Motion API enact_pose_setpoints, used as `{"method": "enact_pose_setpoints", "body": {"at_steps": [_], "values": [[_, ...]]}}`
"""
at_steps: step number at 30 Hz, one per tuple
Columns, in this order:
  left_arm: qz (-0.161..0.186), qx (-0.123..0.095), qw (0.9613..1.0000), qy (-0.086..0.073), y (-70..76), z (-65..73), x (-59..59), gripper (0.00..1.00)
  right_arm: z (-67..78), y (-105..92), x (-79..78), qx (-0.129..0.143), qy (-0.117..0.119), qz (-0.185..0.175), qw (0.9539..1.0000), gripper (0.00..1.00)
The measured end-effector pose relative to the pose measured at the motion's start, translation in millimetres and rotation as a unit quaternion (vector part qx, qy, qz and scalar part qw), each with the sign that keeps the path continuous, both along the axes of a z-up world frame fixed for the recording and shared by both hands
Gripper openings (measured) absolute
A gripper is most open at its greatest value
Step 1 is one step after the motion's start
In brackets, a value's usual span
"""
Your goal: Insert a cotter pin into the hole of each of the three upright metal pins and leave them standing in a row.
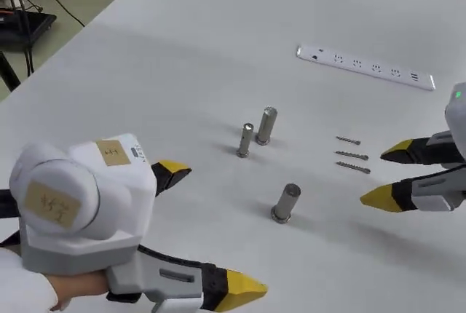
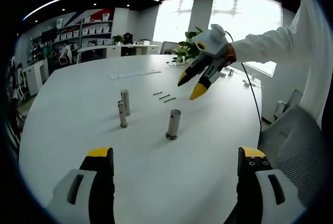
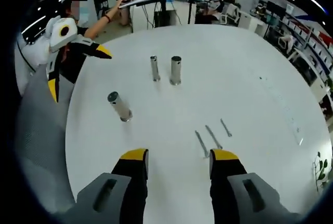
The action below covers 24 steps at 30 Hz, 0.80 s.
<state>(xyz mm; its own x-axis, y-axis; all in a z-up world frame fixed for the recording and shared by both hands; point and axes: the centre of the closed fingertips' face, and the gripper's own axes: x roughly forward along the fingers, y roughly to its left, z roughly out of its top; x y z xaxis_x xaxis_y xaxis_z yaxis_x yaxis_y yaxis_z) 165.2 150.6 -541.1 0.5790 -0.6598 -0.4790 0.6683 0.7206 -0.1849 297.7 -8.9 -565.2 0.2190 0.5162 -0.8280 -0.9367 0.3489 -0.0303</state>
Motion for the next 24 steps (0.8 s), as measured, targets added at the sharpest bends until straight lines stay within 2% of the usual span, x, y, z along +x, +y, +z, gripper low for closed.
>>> {"method": "enact_pose_setpoints", "body": {"at_steps": [2,4,6,9,13,16,18,24], "values": [[0.002,-0.001,1.0,0.002,1.7,0.4,-0.7,0.99,-2.7,-1.1,7.2,0.003,0.007,-0.021,0.9998,0.38],[0.004,-0.001,1.0,0.003,3.2,-0.2,-1.2,0.99,-5.0,3.1,12.0,0.032,0.034,-0.057,0.9973,0.34],[0.007,-0.001,0.9999,0.007,4.7,-2.2,-1.8,0.99,-11.4,-0.5,22.5,0.04,0.044,-0.074,0.9955,0.3],[0.011,0.0,0.9999,0.012,6.6,-5.0,-2.7,0.99,-21.5,-3.9,33.5,0.025,0.034,-0.076,0.9962,0.23],[0.011,0.0,0.9998,0.016,6.9,-6.6,-5.0,0.97,-28.9,-2.7,29.8,0.017,0.04,-0.068,0.9968,0.18],[0.004,0.006,1.0,0.004,6.2,-4.9,-5.6,0.94,-38.7,-5.5,29.9,-0.008,0.028,-0.038,0.9989,0.18],[0.0,0.012,0.9999,0.0,5.7,-4.7,-6.0,0.93,-41.3,-5.4,30.6,-0.013,0.029,-0.037,0.9988,0.17],[-0.009,0.019,0.9998,0.004,2.4,-7.2,-8.1,0.93,-44.0,-5.1,29.2,-0.026,0.028,-0.034,0.9987,0.15]]}}
